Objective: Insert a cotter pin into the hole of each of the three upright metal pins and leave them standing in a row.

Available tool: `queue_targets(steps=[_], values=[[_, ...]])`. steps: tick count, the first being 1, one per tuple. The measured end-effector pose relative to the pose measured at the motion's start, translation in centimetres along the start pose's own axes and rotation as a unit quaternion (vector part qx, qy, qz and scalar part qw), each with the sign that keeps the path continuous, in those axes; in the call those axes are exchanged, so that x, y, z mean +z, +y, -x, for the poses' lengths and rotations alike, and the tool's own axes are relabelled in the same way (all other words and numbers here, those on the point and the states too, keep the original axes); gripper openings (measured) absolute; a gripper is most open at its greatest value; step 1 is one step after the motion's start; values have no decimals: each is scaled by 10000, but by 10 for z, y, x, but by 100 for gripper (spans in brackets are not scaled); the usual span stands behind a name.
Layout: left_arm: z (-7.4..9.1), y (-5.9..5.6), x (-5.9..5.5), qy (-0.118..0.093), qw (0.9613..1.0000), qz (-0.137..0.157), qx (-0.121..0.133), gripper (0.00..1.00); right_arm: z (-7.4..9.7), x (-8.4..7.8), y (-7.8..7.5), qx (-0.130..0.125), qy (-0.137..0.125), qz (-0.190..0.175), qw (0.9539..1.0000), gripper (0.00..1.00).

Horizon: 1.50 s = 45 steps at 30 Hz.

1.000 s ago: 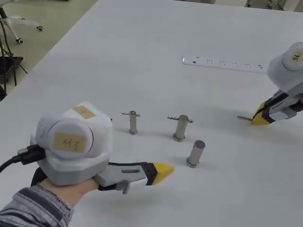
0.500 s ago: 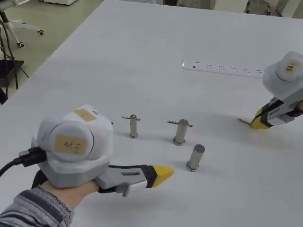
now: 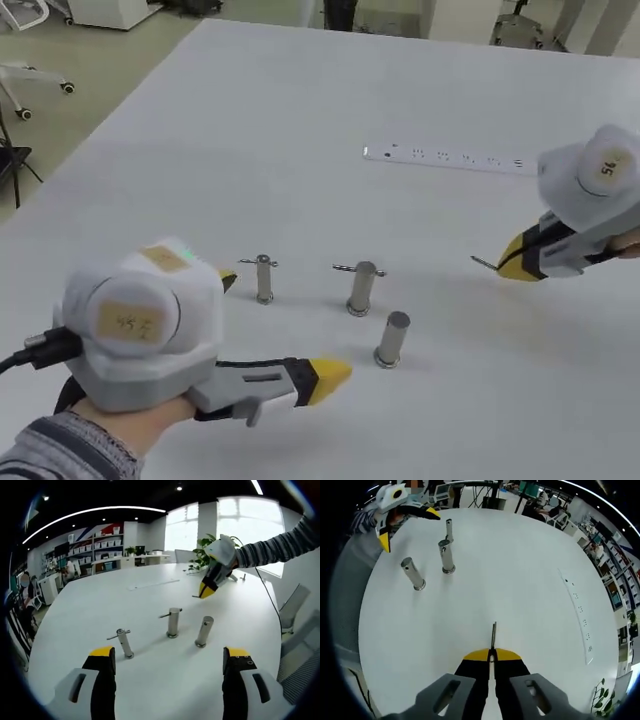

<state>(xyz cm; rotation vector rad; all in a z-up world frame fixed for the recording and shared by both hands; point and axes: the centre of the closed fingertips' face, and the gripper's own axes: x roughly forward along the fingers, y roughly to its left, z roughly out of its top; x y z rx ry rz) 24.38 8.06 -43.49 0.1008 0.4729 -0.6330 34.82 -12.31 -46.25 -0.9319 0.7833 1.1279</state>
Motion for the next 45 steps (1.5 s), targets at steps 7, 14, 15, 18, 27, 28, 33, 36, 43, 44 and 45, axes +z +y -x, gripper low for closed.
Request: queue_targets(steps=[7,14,15,18,27,28,33,36,43,44,45], values=[[-1,-11,9,-90,9997,59,-213,80,13,24,15,-217,-327,487,9980,0],[-3,-26,18,-98,9985,186,-500,67,26,53,35,-291,-658,890,9934,0],[-3,-28,19,-79,9984,185,-535,66,27,57,38,-278,-704,916,9929,0],[-4,-35,20,-28,9978,189,-637,62,29,66,49,-268,-797,1075,9906,0],[-6,-53,33,-123,9945,490,-917,50,36,91,83,-202,-1052,1594,9814,0],[-7,-54,34,-141,9940,555,-929,48,37,94,86,-205,-1090,1643,9802,0],[-10,-65,41,-244,9899,917,-1049,40,39,103,99,-184,-1231,1784,9761,0],[-10,-70,43,-277,9875,1069,-1122,34,41,108,108,-103,-1271,1810,9752,0],[-9,-81,43,-259,9826,1288,-1310,23,43,120,129,18,-1398,2062,9685,0],[-8,-83,44,-280,9815,1331,-1350,20,43,121,131,32,-1405,2080,9680,0],[-8,-83,44,-286,9811,1352,-1357,18,43,122,132,39,-1405,2096,9676,0]])
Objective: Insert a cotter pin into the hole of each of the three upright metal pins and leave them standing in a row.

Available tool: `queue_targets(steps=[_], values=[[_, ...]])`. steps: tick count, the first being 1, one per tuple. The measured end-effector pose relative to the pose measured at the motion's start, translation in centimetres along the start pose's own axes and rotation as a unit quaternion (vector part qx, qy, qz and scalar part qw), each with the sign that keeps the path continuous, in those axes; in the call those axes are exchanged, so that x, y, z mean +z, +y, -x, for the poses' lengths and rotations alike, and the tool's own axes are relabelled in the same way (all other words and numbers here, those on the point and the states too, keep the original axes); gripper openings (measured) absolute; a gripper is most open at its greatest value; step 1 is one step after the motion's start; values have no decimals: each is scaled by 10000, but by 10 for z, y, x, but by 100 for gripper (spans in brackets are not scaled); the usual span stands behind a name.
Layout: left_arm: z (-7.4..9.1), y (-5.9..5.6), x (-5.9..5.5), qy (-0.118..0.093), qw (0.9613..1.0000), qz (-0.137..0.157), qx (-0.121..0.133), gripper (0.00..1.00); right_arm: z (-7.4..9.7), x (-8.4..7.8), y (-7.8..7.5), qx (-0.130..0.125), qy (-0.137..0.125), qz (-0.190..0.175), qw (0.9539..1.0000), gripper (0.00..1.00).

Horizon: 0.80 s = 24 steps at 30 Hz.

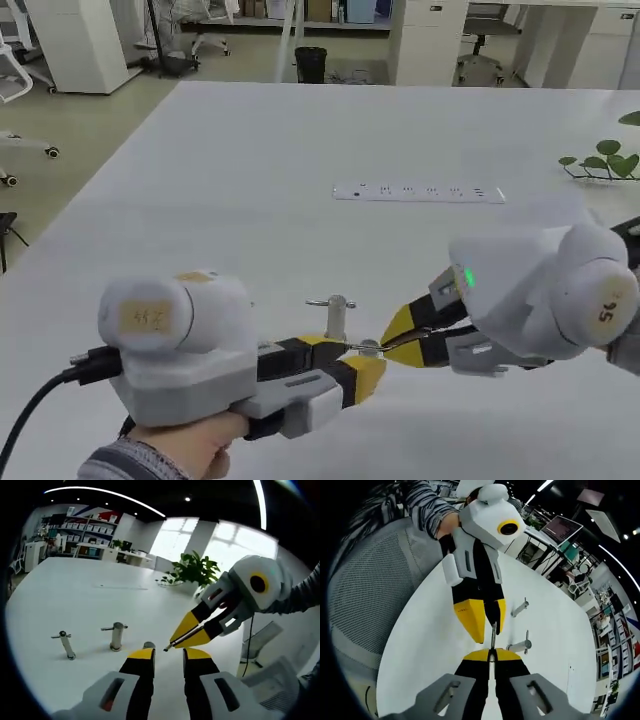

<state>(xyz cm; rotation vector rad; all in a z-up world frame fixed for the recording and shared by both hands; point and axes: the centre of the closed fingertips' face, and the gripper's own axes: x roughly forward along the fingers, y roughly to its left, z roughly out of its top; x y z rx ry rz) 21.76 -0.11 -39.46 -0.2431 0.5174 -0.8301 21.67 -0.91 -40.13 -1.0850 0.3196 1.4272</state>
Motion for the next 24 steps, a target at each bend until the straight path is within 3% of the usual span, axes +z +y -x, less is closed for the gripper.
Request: queue_targets(steps=[11,20,24], values=[[3,-6,2,-117,9997,135,-143,2,3,6,4,-3,-47,102,9999,0],[4,-9,3,-142,9996,154,-215,0,4,8,6,-4,-14,137,9999,0],[6,-12,6,-195,9991,-236,-293,0,6,9,5,11,-66,-58,10000,0]])
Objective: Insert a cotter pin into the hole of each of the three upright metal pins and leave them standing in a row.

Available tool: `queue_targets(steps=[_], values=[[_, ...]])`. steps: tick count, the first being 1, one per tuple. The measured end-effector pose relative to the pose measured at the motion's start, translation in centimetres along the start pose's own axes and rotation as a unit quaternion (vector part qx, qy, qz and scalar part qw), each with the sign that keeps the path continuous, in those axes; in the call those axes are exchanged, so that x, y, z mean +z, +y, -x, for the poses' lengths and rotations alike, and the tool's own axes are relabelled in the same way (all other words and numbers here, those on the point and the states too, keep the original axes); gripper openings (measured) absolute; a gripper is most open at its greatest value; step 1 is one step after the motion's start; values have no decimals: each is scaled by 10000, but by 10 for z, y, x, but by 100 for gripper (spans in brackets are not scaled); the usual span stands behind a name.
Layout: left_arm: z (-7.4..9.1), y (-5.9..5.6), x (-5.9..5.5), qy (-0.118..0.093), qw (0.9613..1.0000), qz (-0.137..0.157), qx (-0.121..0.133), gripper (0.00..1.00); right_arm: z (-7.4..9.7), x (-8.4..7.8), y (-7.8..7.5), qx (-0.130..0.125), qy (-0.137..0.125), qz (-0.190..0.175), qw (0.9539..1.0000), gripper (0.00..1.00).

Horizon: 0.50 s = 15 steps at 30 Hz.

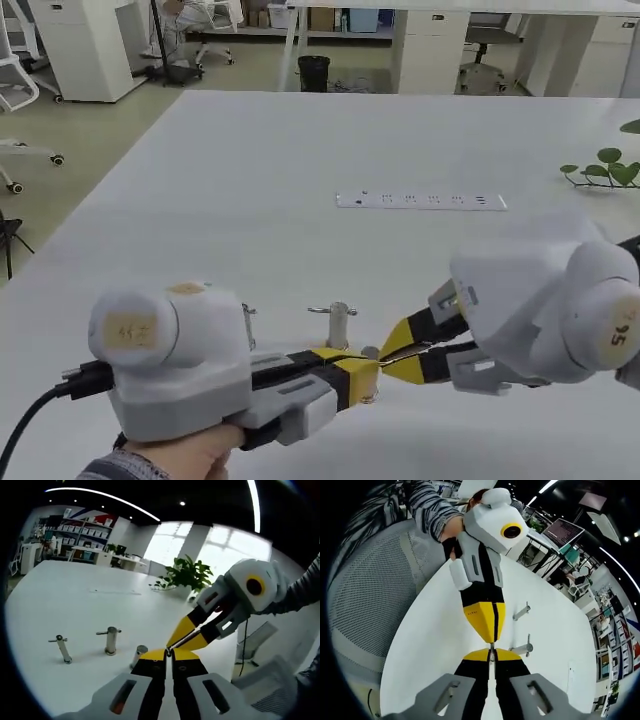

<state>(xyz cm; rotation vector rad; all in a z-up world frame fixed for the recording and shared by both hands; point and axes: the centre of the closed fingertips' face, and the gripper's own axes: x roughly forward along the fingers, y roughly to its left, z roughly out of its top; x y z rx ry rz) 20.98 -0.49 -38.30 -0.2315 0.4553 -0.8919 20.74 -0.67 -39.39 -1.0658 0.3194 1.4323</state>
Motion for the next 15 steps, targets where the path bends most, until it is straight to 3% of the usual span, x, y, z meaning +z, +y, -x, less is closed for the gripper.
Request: queue_targets(steps=[4,7,15], values=[[0,-1,1,-12,9997,-214,-72,0,1,-2,-3,35,-171,-667,9976,0],[2,-2,2,-24,9988,-473,-151,0,4,0,1,240,-434,-1225,9912,3],[7,-14,3,-36,9935,-996,-554,0,8,-1,9,584,-742,-1831,9785,3]])
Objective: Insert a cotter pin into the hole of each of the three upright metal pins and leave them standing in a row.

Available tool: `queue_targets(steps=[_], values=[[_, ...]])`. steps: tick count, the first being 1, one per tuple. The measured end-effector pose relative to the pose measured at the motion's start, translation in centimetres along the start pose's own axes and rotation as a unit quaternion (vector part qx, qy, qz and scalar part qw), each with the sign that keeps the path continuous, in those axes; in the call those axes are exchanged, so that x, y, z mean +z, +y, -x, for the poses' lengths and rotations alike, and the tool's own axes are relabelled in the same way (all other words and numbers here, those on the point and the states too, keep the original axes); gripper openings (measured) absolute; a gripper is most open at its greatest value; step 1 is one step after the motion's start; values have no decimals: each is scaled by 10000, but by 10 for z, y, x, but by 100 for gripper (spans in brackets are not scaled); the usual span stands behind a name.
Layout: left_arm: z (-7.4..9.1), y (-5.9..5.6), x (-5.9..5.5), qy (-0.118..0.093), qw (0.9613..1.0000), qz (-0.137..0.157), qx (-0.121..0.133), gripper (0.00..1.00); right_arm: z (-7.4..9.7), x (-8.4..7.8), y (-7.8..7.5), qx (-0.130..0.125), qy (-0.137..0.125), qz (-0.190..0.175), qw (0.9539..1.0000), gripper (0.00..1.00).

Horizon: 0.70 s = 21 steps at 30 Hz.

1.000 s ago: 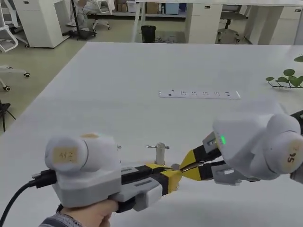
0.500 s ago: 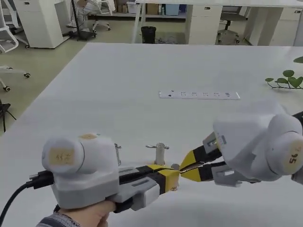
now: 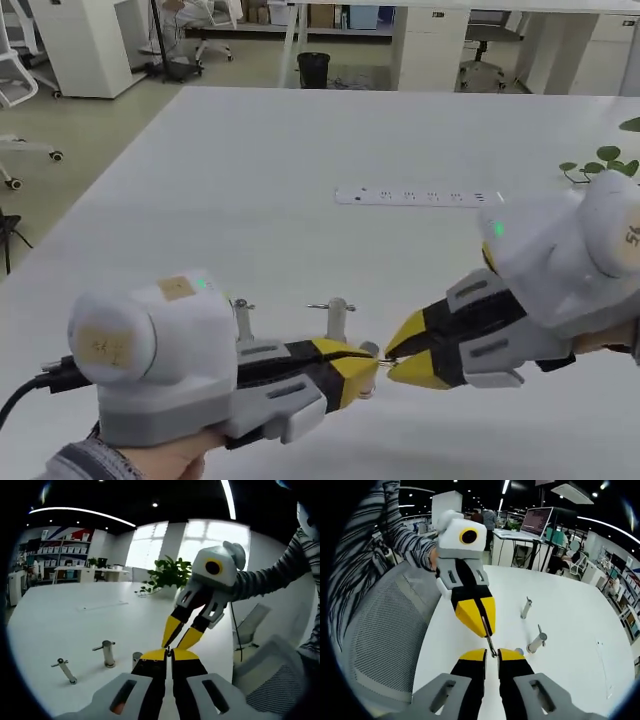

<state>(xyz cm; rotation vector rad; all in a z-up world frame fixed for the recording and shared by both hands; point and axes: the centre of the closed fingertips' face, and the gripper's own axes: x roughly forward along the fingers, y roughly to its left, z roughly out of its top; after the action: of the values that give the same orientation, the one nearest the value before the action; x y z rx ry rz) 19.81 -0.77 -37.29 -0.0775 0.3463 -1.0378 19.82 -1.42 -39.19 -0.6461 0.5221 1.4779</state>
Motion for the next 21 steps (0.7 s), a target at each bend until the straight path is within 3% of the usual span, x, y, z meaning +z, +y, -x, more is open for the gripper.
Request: queue_targets(steps=[5,12,21], values=[[2,-9,-2,71,9994,-251,-241,0,0,1,7,177,-103,-144,9997,3],[3,-18,-4,105,9982,-365,-471,0,-2,-1,19,397,-91,-115,9991,1],[3,-22,-9,173,9974,-437,-547,0,-2,-4,26,519,14,62,9986,0]])
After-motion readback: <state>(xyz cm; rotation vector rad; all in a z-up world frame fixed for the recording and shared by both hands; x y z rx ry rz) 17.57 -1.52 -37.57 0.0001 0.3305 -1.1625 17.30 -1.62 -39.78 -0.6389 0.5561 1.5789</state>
